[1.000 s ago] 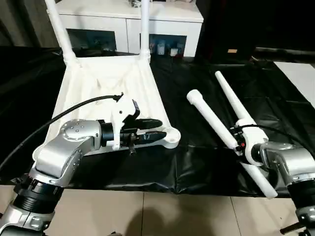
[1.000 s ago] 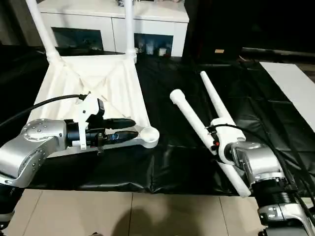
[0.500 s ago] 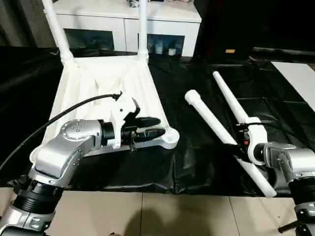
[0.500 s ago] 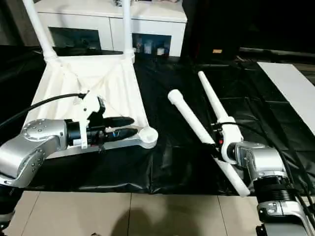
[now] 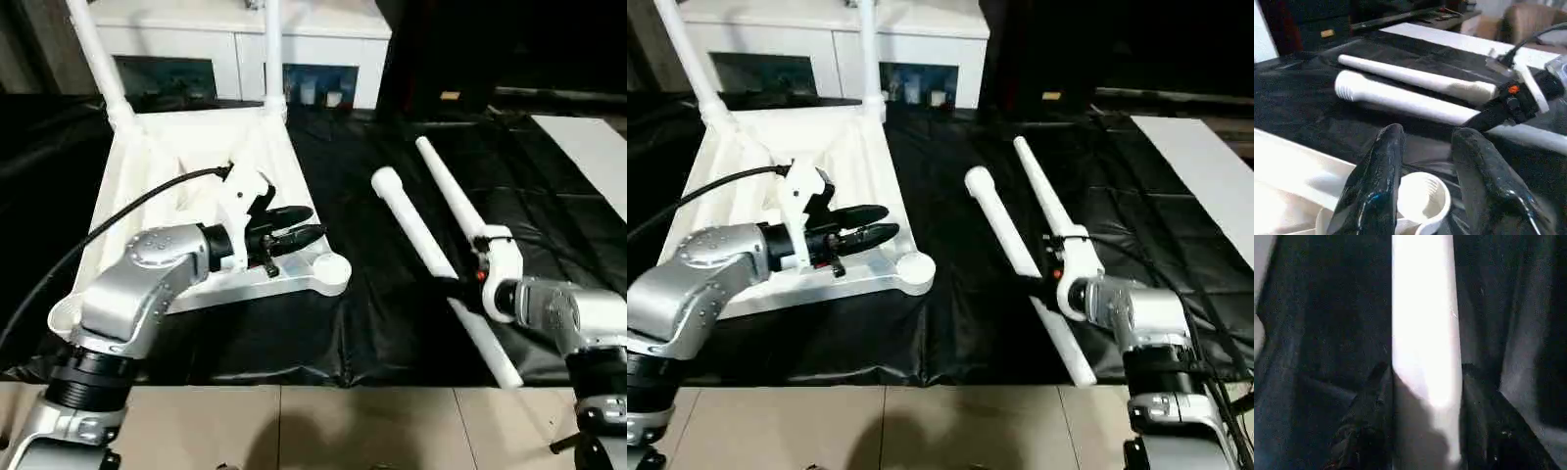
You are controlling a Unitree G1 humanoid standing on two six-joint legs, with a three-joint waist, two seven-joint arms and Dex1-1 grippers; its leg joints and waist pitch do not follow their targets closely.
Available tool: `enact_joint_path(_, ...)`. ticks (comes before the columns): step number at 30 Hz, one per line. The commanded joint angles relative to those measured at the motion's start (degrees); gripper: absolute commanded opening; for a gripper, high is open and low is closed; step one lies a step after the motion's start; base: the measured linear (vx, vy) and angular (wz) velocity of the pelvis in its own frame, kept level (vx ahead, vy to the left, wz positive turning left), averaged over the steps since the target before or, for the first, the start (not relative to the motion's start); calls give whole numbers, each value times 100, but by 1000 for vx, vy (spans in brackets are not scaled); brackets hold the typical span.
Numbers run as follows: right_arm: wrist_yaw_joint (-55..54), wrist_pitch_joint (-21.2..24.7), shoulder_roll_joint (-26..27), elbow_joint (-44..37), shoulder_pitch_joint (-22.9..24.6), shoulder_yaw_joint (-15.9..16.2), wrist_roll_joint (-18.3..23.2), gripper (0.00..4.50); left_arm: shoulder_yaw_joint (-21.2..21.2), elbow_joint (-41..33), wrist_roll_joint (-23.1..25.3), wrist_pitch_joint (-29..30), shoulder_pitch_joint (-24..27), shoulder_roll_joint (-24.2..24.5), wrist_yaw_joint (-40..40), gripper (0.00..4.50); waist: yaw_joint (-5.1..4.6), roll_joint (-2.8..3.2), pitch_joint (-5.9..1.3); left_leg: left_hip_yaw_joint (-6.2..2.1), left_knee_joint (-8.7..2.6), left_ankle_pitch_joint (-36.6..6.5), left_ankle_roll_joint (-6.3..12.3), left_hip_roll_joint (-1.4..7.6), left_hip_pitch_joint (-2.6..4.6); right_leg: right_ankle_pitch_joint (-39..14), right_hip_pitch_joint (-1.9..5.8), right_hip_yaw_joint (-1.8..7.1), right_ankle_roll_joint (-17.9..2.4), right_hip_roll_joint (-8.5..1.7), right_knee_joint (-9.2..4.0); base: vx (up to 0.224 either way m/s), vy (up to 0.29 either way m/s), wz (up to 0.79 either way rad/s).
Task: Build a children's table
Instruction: Insert table leg to table base
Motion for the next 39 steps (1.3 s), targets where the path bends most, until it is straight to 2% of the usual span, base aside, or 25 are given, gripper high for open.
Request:
enact_joint_path(1,-180,-205,229,-372,-274,-564,444,148,206,-8,-87,257,-127,-249,363,184,24,24,-372,6,-358,-642,64,106,27,-425,328,233,-1399,-223,-367,0,0,0)
enact_joint_path(2,-206,-241,272,-395,-304,-637,501,148,237,-4,-116,298,-140,-299,421,184,30,10,-376,13,-354,-630,77,108,32,-354,329,237,-1436,-230,-361,0,0,0)
enact_joint_path(3,-317,-385,437,-466,-421,-898,703,147,410,36,-292,531,-204,-561,716,184,31,-3,-379,12,-356,-605,89,110,29,-343,337,231,-1441,-228,-360,0,0,0)
enact_joint_path(4,-572,-737,824,-595,-686,-1405,1169,147,867,140,-875,1122,-322,-1270,1389,213,19,21,-376,38,-344,-626,63,117,32,-236,325,257,-1525,-239,-333,0,0,0)
enact_joint_path(5,-686,-811,1049,-676,-821,-1664,1498,147,1028,156,-1232,1389,-340,-1609,1596,221,46,-8,-375,37,-329,-706,61,113,35,-347,330,245,-1610,-257,-365,0,0,0)
enact_joint_path(7,-857,-929,1368,-762,-991,-1985,1937,147,1116,171,-1615,1665,-331,-1979,1747,224,71,0,-372,47,-337,-719,146,103,41,-465,312,244,-1564,-236,-373,0,0,0)
enact_joint_path(9,-968,-935,1572,-810,-1074,-2093,2148,146,1011,192,-1652,1691,-299,-2143,1752,255,94,9,-370,42,-346,-695,200,108,40,-513,305,236,-1465,-219,-391,0,0,0)
enact_joint_path(10,-1079,-998,1791,-891,-1148,-2150,2273,146,857,276,-1520,1602,-285,-2281,1763,261,97,25,-364,38,-357,-617,215,113,32,-467,307,235,-1370,-205,-406,0,0,0)
enact_joint_path(12,-1127,-1045,1890,-935,-1178,-2161,2299,146,788,330,-1422,1537,-285,-2326,1768,263,106,23,-371,42,-356,-602,149,109,46,-457,303,234,-1271,-196,-414,0,0,0)
enact_joint_path(13,-1217,-1145,2028,-968,-1235,-2194,2318,146,805,408,-1391,1555,-303,-2446,1815,279,117,21,-369,40,-361,-577,80,98,38,-478,317,239,-1210,-201,-418,0,0,0)
enact_joint_path(16,-1620,-1532,2464,-916,-1505,-2484,2559,146,883,514,-1398,1676,-353,-2717,1953,302,112,32,-368,40,-375,-644,20,107,50,-590,302,244,-1145,-220,-430,0,0,0)
enact_joint_path(18,-1710,-1565,2534,-885,-1571,-2511,2652,146,935,490,-1553,1709,-359,-2780,2019,325,116,36,-373,28,-382,-609,-2,112,59,-521,308,233,-1113,-201,-412,0,0,0)
enact_joint_path(19,-1718,-1587,2537,-883,-1577,-2465,2632,146,1061,467,-1782,1774,-362,-2877,2062,338,114,39,-370,30,-377,-568,-7,104,46,-395,315,236,-1114,-195,-400,0,0,0)
enact_joint_path(20,-1741,-1564,2574,-896,-1584,-2449,2705,146,1114,419,-1954,1834,-346,-2919,2047,338,123,18,-376,41,-367,-516,0,93,43,-258,328,239,-1130,-196,-390,0,0,0)
enact_joint_path(22,-1768,-1610,2619,-911,-1581,-2366,2688,146,1129,398,-2085,1939,-293,-2953,1984,357,130,27,-379,41,-368,-426,53,84,33,-148,338,235,-1117,-193,-384,0,0,0)
enact_joint_path(23,-1768,-1610,2619,-911,-1581,-2366,2688,146,1129,398,-2085,1939,-293,-2953,1984,357,130,27,-379,41,-368,-426,53,84,33,-148,338,235,-1117,-193,-384,0,0,0)
enact_joint_path(25,-1801,-1603,2675,-930,-1590,-2383,2699,146,1135,379,-2139,2028,-249,-2989,1944,392,130,24,-381,42,-366,-324,101,82,26,-48,349,235,-1108,-194,-380,0,0,0)
enact_joint_path(27,-1919,-1646,2775,-949,-1626,-2439,2778,146,1000,324,-1910,1952,-179,-2942,1895,395,130,33,-384,37,-367,-276,124,88,31,-14,346,231,-1096,-195,-375,0,0,0)
enact_joint_path(31,-2036,-1721,2795,-917,-1660,-2481,2902,146,1036,370,-1930,1912,-201,-2932,2005,413,122,33,-374,42,-373,-362,94,90,41,-117,343,234,-1062,-196,-391,0,0,0)
enact_joint_path(32,-2062,-1727,2800,-924,-1660,-2482,2934,146,1047,380,-1944,1910,-203,-2933,2051,413,125,41,-375,44,-374,-417,71,94,53,-180,335,235,-1038,-197,-396,0,0,0)
enact_joint_path(34,-2096,-1729,2818,-943,-1664,-2493,2991,146,1046,418,-1949,1889,-209,-2923,2082,378,127,42,-371,39,-379,-429,40,94,47,-200,338,233,-1006,-193,-396,0,0,0)
enact_joint_path(39,-2142,-1712,2868,-963,-1668,-2474,3002,146,1097,461,-1907,1856,-231,-2947,2111,344,125,32,-381,40,-367,-330,45,82,32,-40,350,236,-994,-190,-379,0,0,0)
